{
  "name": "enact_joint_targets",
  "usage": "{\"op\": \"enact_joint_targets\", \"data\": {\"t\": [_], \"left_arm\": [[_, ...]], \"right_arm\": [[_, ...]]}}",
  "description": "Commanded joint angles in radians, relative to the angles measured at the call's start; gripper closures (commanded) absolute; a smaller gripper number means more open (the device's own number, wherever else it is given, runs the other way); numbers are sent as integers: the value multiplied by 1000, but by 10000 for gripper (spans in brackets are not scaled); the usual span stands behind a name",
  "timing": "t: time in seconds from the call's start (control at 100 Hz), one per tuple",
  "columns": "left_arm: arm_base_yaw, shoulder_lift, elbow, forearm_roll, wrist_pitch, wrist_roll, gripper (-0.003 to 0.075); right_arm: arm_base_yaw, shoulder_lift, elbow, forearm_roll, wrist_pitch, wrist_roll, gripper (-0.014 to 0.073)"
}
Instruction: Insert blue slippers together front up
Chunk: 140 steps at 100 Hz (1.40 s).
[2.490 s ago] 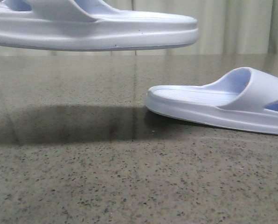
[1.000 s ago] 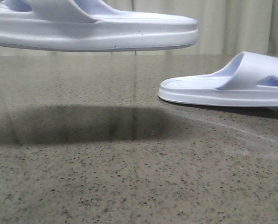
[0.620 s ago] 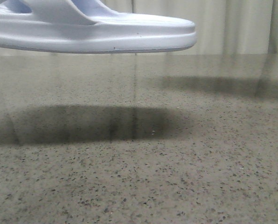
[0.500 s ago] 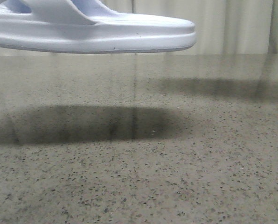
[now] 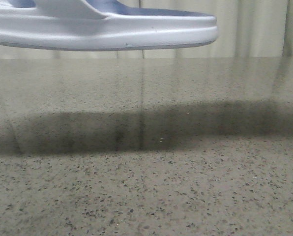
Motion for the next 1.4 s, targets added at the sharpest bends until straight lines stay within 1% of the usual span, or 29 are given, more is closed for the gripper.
{"op": "enact_joint_targets", "data": {"t": [0.0,0.2,0.34,0.5,0.7,0.76,0.85,0.93,1.0,1.3,1.39], "left_arm": [[-1,-3,-36,-77,39,0,704],[-1,-3,-36,-129,85,0,704],[-1,-3,-36,-171,114,0,704],[-1,-3,-36,-213,142,13,704],[-1,-3,-36,-236,161,20,704],[-1,-3,-36,-241,168,20,704],[-1,-3,-36,-249,175,20,704],[-1,-3,-36,-259,186,20,704],[-1,-3,-36,-274,196,34,704],[-1,-3,-36,-344,234,45,704],[-1,-3,-36,-344,240,45,704]], "right_arm": [[-5,-3,-36,33,-47,-18,701],[-5,-3,-36,47,-36,-18,701],[-5,-3,-23,124,-32,-58,701],[-5,-3,11,169,-36,-58,701],[-5,-3,65,259,-71,-60,701],[-5,-3,78,295,-78,-96,701],[-5,-3,97,387,-85,-171,701],[-5,-1,111,462,-87,-213,701],[-5,-1,126,500,-87,-241,701],[-5,1,184,512,-122,-248,701],[-5,1,222,545,-142,-248,701]]}}
